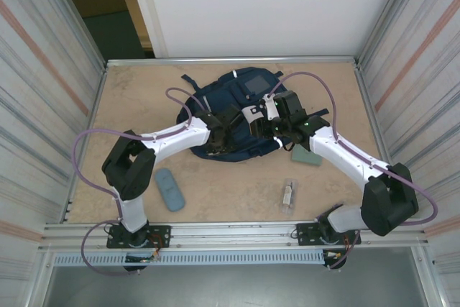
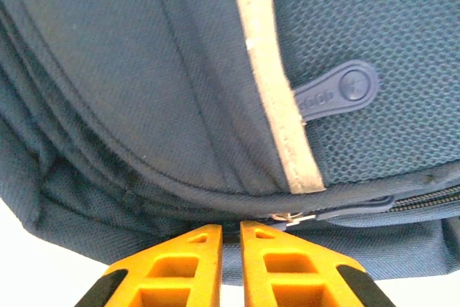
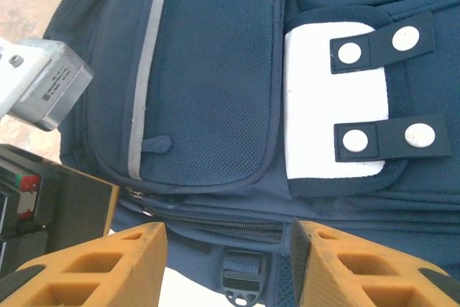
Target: Pack the student bag
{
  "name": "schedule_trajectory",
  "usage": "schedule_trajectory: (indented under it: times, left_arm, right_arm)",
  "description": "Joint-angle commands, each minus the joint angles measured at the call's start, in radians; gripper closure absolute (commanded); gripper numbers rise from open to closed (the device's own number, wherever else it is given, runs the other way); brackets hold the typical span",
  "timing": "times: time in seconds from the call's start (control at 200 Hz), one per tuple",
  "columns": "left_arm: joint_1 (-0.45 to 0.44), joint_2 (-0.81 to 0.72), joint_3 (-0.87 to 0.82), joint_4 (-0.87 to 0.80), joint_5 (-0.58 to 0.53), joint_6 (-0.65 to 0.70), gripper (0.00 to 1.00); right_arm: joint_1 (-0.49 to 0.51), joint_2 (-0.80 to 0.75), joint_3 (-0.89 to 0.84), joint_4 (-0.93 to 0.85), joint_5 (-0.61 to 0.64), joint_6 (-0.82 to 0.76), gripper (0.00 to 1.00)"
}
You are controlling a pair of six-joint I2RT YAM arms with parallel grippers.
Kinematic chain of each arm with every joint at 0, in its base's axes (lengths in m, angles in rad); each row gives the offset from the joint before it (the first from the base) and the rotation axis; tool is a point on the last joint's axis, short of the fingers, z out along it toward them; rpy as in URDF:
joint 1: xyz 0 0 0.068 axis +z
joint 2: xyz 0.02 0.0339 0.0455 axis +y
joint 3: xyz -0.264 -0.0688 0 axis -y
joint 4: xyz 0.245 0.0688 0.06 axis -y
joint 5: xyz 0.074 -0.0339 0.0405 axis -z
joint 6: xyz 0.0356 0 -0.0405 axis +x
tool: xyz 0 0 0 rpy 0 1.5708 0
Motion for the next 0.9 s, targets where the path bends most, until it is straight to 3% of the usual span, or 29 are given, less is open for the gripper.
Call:
schedule_trajectory:
  times: [0.0, 0.185, 0.266, 0.416, 0.516, 0.656, 0.897]
  left_arm:
    - [0.013, 0.002, 0.027, 0.05, 0.006, 0.079, 0.87]
    - [0.041, -0.03, 0.004, 0.075, 0.054, 0.113, 0.85]
    - [0.05, -0.073, -0.024, 0.077, 0.037, 0.113, 0.83]
    - [0.089, -0.149, -0.093, 0.097, 0.097, 0.097, 0.8]
    - [0.097, -0.236, -0.148, 0.108, 0.086, 0.095, 0.8]
    - [0.159, -0.399, -0.279, 0.166, 0.123, 0.095, 0.77]
    - [0.291, -0.694, -0.463, 0.244, 0.18, 0.144, 0.7]
  right_arm:
    - [-0.005, -0.036, 0.016, 0.007, -0.021, -0.015, 0.52]
    - [-0.004, -0.049, 0.012, -0.002, -0.019, -0.007, 0.5]
    - [-0.01, -0.023, 0.043, -0.048, -0.081, -0.005, 0.5]
    - [0.0, 0.092, 0.154, -0.183, -0.21, -0.022, 0.49]
    - [0.036, 0.182, 0.254, -0.295, -0.198, -0.1, 0.46]
    - [0.143, 0.327, 0.428, -0.396, -0.055, -0.151, 0.44]
    - [0.291, 0.461, 0.452, -0.233, 0.129, -0.232, 0.41]
